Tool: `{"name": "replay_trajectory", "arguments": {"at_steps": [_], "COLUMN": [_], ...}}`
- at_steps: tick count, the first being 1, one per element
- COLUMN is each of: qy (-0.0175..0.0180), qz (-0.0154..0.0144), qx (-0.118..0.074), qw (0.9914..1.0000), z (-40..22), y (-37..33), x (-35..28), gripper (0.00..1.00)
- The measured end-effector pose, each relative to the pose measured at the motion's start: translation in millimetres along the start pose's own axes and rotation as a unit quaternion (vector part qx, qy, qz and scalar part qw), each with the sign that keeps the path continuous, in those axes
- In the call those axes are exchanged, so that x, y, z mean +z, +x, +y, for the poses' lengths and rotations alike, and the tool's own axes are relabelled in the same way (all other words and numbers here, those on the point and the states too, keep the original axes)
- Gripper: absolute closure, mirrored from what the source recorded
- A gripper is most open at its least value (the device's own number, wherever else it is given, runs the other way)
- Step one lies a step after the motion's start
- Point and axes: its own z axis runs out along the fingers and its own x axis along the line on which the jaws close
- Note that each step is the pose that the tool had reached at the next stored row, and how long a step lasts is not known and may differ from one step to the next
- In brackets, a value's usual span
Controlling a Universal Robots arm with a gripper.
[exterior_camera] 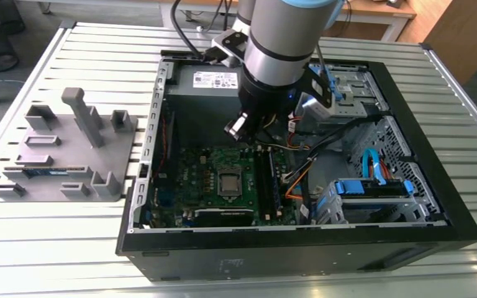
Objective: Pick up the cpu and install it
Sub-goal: 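Install the first cpu locking lever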
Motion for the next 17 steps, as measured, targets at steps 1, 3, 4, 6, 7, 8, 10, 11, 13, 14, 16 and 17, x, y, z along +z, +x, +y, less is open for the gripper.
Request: {"name": "replay_trajectory", "arguments": {"at_steps": [1, 3, 4, 6, 7, 8, 10, 11, 13, 14, 16, 17], "qy": [0.0, 0.0, 0.0, 0.0, 0.0, 0.0, 0.0, 0.0, 0.0, 0.0, 0.0, 0.0], "qz": [0.0, 0.0, 0.0, 0.0, 0.0, 0.0, 0.0, 0.0, 0.0, 0.0, 0.0, 0.0], "qx": [0.0, 0.0, 0.0, 0.0, 0.0, 0.0, 0.0, 0.0, 0.0, 0.0, 0.0, 0.0], "qw": [1.0, 1.0, 1.0, 1.0, 1.0, 1.0, 1.0, 1.0, 1.0, 1.0, 1.0, 1.0], "z": [0.3, 0.6, 0.6, 0.8, 0.8, 1.0, 1.7, 2.2, 3.0, 3.3, 3.6, 3.7], "y": [-0.3, -0.6, -0.6, -0.7, -0.8, -1.0, -1.6, -2.1, -2.9, -3.3, -3.5, -3.6], "x": [0.0, 0.1, 0.1, 0.1, 0.1, 0.1, 0.2, 0.4, 0.5, 0.6, 0.6, 0.6], "gripper": [0.89, 0.89, 0.89, 0.89, 0.89, 0.89, 0.89, 0.89, 0.89, 0.89, 0.89, 0.89]}}
